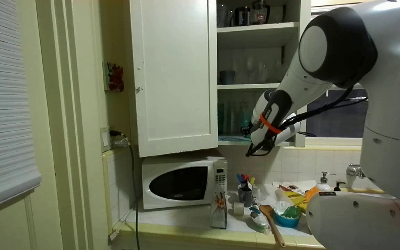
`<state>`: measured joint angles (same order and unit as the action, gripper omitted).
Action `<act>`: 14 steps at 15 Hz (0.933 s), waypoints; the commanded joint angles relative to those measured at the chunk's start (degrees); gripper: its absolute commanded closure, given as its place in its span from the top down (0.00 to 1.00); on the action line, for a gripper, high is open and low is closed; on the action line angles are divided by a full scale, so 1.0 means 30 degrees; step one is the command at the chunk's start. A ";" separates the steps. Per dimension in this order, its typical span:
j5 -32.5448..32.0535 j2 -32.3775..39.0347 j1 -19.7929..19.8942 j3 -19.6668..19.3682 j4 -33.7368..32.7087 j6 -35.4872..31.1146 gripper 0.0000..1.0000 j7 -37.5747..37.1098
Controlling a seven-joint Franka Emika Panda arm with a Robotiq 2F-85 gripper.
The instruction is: Put the blue cup on the counter
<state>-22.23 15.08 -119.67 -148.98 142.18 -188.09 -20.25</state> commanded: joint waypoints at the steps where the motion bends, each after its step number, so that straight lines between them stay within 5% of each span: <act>1: 0.0447 0.0329 -0.1460 -0.0795 0.1223 -0.1320 0.42 0.0009; 8: 0.0248 0.3121 -0.0548 -0.0030 0.3660 -0.2757 0.42 -0.1703; 14: -0.1136 0.3292 -0.1542 -0.0257 0.4937 -0.3639 0.42 -0.3006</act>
<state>-23.10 24.37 -122.74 -148.95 154.53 -196.93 -26.08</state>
